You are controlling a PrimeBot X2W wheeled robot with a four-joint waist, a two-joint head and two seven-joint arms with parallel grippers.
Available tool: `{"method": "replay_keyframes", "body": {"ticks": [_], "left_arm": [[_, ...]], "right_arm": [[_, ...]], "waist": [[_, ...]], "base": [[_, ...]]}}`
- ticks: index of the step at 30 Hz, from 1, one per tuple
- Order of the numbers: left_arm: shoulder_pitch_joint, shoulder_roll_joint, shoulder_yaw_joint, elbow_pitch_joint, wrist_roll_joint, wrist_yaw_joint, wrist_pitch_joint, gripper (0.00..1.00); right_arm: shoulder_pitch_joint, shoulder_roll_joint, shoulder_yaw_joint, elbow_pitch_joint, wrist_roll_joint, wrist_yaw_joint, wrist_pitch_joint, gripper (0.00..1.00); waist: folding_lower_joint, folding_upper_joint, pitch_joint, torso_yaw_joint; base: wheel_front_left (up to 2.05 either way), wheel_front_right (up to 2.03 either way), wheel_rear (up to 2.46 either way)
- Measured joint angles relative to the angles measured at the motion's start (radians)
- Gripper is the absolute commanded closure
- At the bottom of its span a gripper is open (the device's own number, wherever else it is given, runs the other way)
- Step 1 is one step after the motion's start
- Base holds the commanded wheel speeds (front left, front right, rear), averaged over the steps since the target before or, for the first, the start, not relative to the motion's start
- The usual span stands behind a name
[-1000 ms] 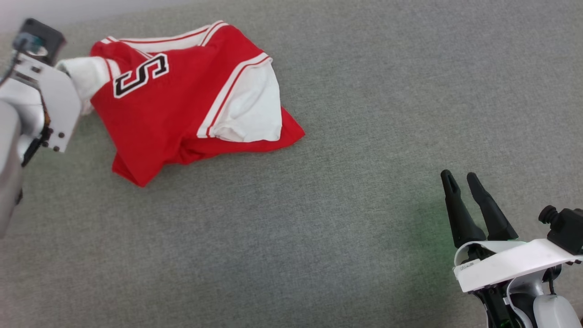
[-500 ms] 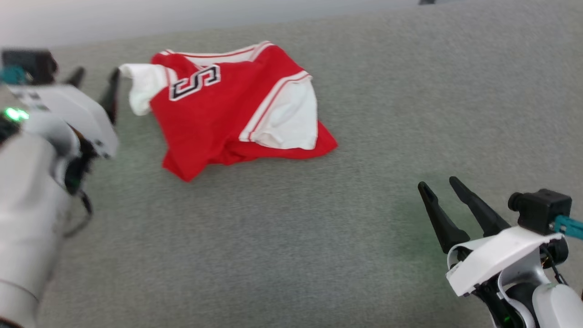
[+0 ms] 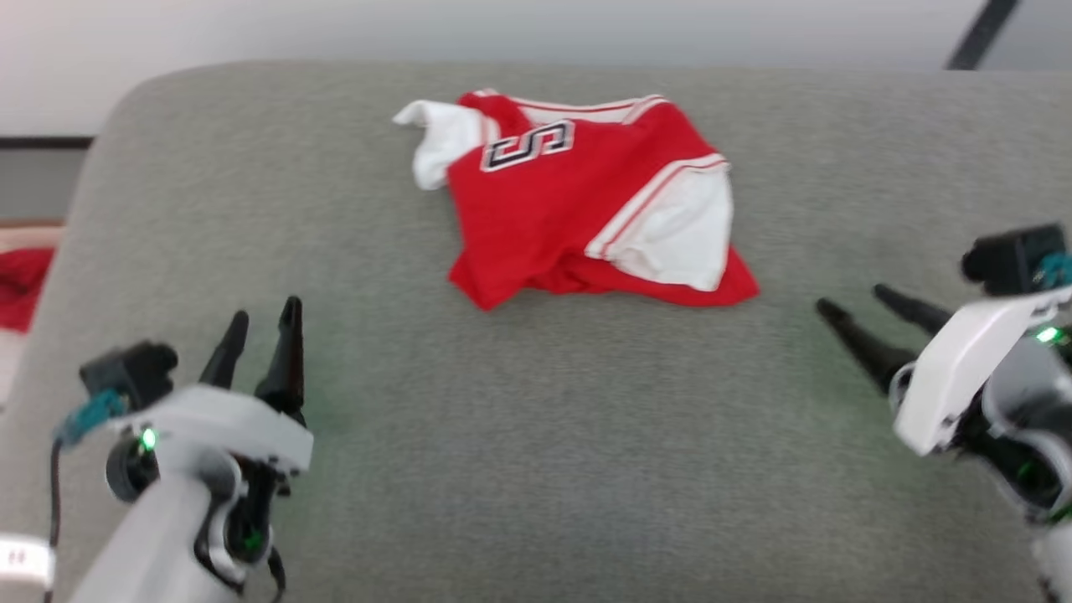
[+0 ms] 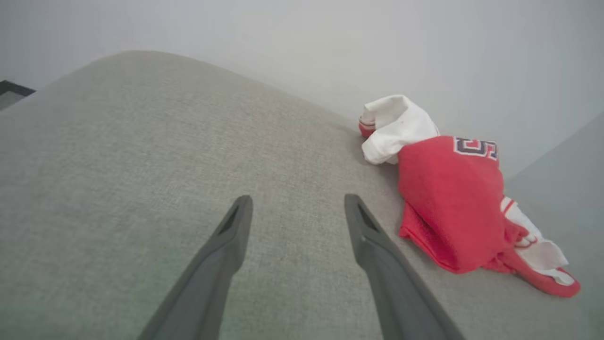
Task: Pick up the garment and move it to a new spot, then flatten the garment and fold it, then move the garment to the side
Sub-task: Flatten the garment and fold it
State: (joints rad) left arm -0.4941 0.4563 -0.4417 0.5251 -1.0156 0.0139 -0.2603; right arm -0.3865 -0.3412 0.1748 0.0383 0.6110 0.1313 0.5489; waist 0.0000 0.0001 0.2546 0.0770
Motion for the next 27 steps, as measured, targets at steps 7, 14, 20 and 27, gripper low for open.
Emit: {"method": "replay_keyframes", "body": {"ticks": [7,14,20,27], "left_arm": [[0.234,-0.061,0.137,-0.314,0.109,0.105,-0.004,0.0],[0.27,-0.111,0.152,-0.418,0.168,0.117,-0.004,0.0],[0.266,-0.147,0.168,-0.418,0.188,0.09,-0.004,0.0],[0.25,-0.187,0.192,-0.399,0.216,0.056,-0.004,0.0]], "right_arm": [[-0.184,-0.069,-0.022,0.133,0.022,0.0,0.188,0.0],[-0.373,-0.065,-0.002,0.294,-0.04,0.0,0.306,0.0],[-0.482,-0.042,0.016,0.412,-0.1,0.0,0.337,0.0],[-0.558,-0.014,0.016,0.521,-0.147,0.0,0.312,0.0]], "waist": [[0.0,-0.0001,0.015,0.106],[0.0,0.0,0.062,0.183],[0.0,0.0,0.119,0.216],[0.0,0.0,0.168,0.239]], "base": [[0.0,0.0,0.0],[0.0,0.0,0.0],[0.0,0.0,0.0],[0.0,0.0,0.0]]}}
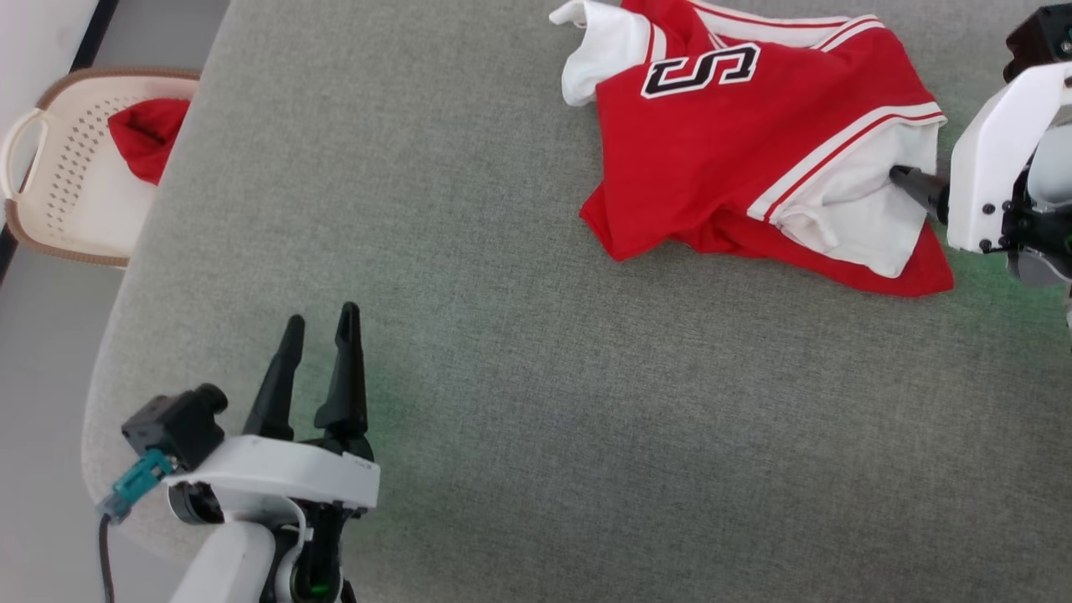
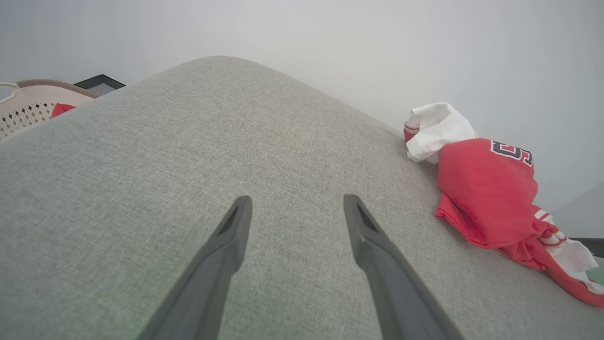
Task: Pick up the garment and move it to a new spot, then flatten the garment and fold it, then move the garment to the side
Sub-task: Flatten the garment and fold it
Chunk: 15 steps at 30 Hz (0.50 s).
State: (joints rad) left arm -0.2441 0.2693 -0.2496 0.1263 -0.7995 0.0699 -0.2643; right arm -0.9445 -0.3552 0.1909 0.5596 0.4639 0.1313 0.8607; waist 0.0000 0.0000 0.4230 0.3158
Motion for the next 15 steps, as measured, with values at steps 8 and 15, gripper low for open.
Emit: {"method": "replay_keyframes", "body": {"ticks": [8,15], "left_arm": [[-0.028,-0.014,0.027,0.004,0.018,-0.024,0.0,0.0],[-0.093,0.013,0.028,0.007,0.041,-0.047,0.011,0.0]], "right_arm": [[-0.063,0.032,-0.009,0.072,-0.015,0.0,-0.019,0.0],[-0.088,0.037,0.001,0.096,-0.013,0.0,-0.025,1.0]], "waist": [[0.0,0.0,0.032,0.005],[0.0,0.0,0.048,0.0]], "base": [[0.0,0.0,0.0],[0.0,0.0,0.0]]}}
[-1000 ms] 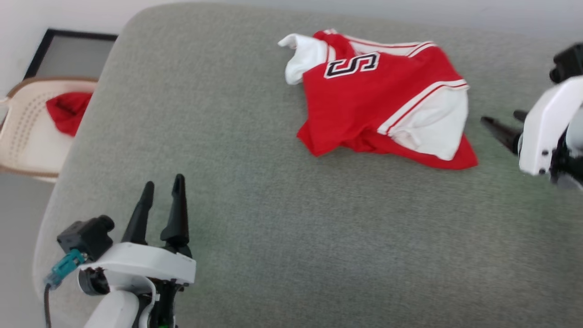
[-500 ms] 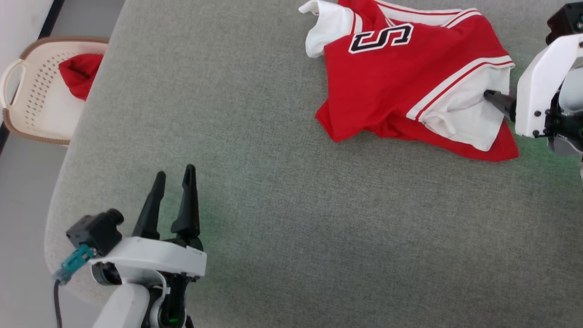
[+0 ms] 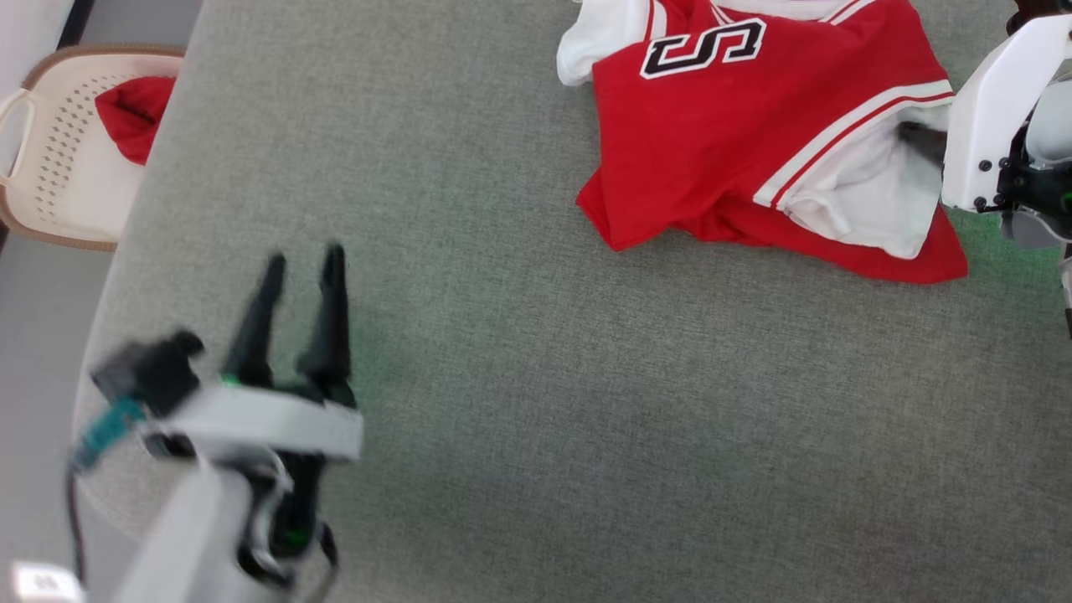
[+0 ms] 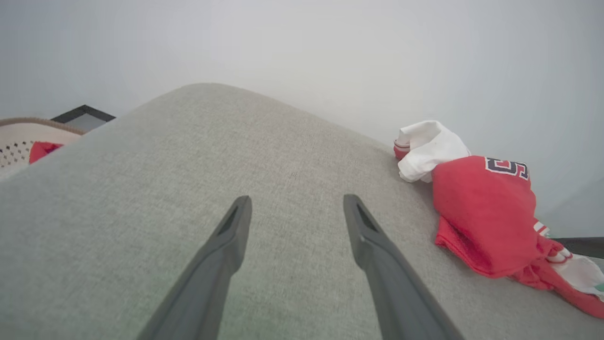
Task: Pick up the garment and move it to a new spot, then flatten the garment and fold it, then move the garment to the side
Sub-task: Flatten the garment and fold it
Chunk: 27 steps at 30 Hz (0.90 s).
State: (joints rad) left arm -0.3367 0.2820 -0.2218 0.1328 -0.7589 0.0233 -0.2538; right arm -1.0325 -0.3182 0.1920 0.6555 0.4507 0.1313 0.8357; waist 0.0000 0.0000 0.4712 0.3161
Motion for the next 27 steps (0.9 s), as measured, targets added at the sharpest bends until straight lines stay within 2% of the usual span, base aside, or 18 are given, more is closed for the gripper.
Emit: {"method": "replay_keyframes", "body": {"ticks": [1,2,5,10,14,17,20,27], "left_arm": [[0.0,0.0,0.0,0.0,0.0,0.0,0.0,0.0],[-0.053,0.037,-0.001,-0.011,0.023,-0.007,0.021,0.0],[-0.166,0.087,-0.008,-0.031,0.047,-0.03,0.07,0.0],[-0.415,0.136,-0.058,0.019,0.049,-0.1,0.213,0.0],[-0.618,0.093,-0.112,0.187,-0.08,-0.139,0.399,0.0],[-0.764,0.085,-0.166,0.328,-0.124,-0.148,0.518,0.0],[-0.871,0.045,-0.192,0.454,-0.217,-0.151,0.631,0.0],[-1.034,-0.02,-0.178,0.717,-0.426,-0.152,0.887,0.0]], "right_arm": [[0.0,0.0,0.0,0.0,0.0,0.0,0.0,1.0],[-0.004,0.003,0.008,0.001,0.006,0.0,0.0,1.0],[-0.015,0.009,0.018,-0.002,0.007,0.0,-0.002,1.0],[-0.047,0.016,0.04,-0.009,0.007,0.0,-0.004,1.0],[-0.075,0.03,0.049,-0.011,0.005,0.001,-0.014,1.0],[-0.095,0.042,0.057,-0.013,-0.001,0.002,-0.023,1.0],[-0.116,0.052,0.068,-0.019,-0.004,0.002,-0.027,1.0],[-0.149,0.074,0.094,-0.027,-0.003,0.005,-0.037,1.0]], "waist": [[0.0,0.0,0.0,0.0],[0.0,0.0,0.003,-0.004],[0.0,0.0,0.013,-0.012],[0.0,0.0,0.038,-0.03],[0.0,0.0,0.065,-0.046],[0.0,0.0,0.085,-0.059],[0.0,0.0,0.107,-0.073],[0.0,0.0,0.142,-0.109]], "base": [[0.0,0.0,0.0],[0.0,0.0,0.0],[0.0,0.0,0.0],[0.0,0.0,0.0],[0.0,0.0,0.0],[0.0,0.0,0.0],[0.0,0.0,0.0],[0.0,0.0,0.0]]}}
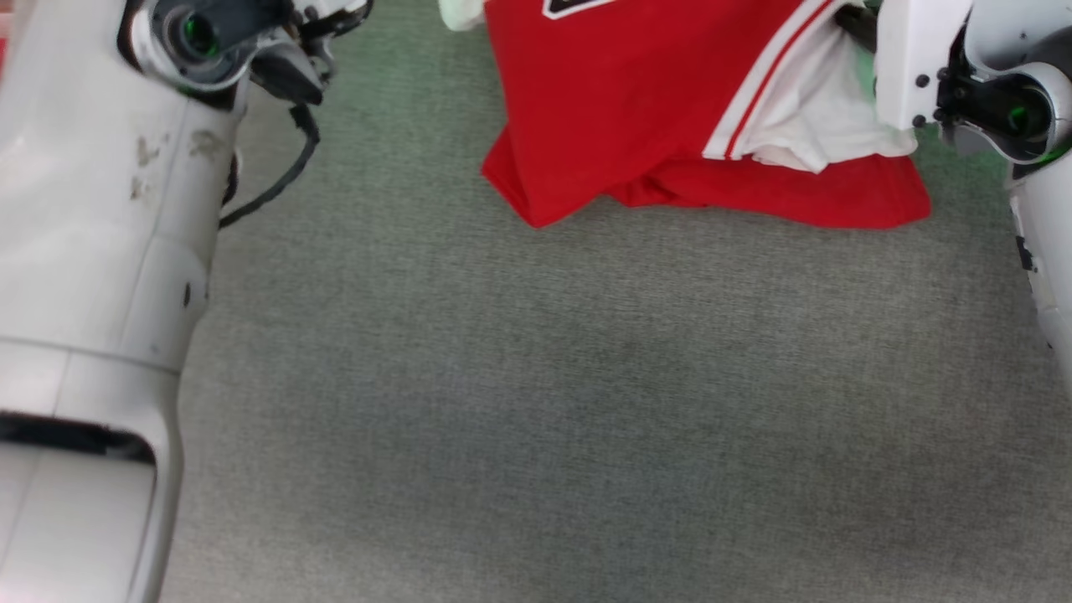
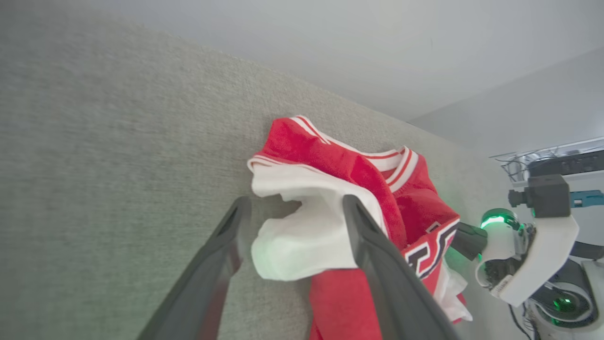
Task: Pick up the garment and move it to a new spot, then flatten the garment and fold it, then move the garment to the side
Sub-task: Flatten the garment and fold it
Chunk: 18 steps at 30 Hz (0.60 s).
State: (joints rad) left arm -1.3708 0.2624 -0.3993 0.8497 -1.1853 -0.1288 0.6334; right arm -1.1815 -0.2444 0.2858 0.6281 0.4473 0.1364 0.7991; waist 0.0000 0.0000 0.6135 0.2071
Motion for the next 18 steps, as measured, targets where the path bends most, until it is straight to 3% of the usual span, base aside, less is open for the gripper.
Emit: {"method": "replay_keyframes", "body": {"ticks": [5,12,13,14,15,16,17,18], "left_arm": [[-0.07,-0.015,-0.007,0.107,-0.021,0.0,0.063,0.0],[-0.087,-0.042,-0.002,0.137,-0.078,0.0,0.076,0.0],[-0.087,-0.04,-0.01,0.137,-0.076,0.0,0.073,0.07],[-0.087,-0.035,-0.023,0.136,-0.064,0.0,0.065,0.48],[-0.087,-0.03,-0.031,0.137,-0.057,0.0,0.059,0.48],[-0.086,-0.027,-0.033,0.137,-0.058,0.0,0.054,0.84],[-0.086,-0.025,-0.033,0.136,-0.065,0.0,0.051,1.0],[-0.086,-0.022,-0.033,0.136,-0.068,0.0,0.045,1.0]], "right_arm": [[-0.014,0.01,0.012,-0.003,0.003,0.001,-0.004,1.0],[-0.026,0.013,0.026,-0.004,0.009,0.003,-0.012,1.0],[-0.028,0.013,0.027,-0.004,0.009,0.003,-0.012,1.0],[-0.029,0.013,0.03,-0.004,0.01,0.003,-0.013,1.0],[-0.029,0.013,0.032,-0.004,0.01,0.003,-0.014,1.0],[-0.03,0.013,0.034,-0.004,0.01,0.003,-0.016,1.0],[-0.03,0.013,0.035,-0.004,0.011,0.003,-0.018,1.0],[-0.03,0.013,0.037,-0.003,0.011,0.003,-0.021,1.0]], "waist": [[0.0,0.0,0.015,-0.017],[0.0001,0.0,0.03,-0.026],[0.0,0.0,0.032,-0.027],[0.0,0.0,0.032,-0.027],[0.0,0.0,0.033,-0.028],[0.0,0.0,0.033,-0.028],[0.0,0.0,0.032,-0.029],[0.0,0.0,0.031,-0.029]], "base": [[0.0,0.0,0.0],[0.0,0.0,0.0],[0.0,0.0,0.0],[0.0,0.0,0.0],[0.0,0.0,0.0],[0.0,0.0,0.0],[0.0,0.0,0.0],[0.0,0.0,0.0]]}}
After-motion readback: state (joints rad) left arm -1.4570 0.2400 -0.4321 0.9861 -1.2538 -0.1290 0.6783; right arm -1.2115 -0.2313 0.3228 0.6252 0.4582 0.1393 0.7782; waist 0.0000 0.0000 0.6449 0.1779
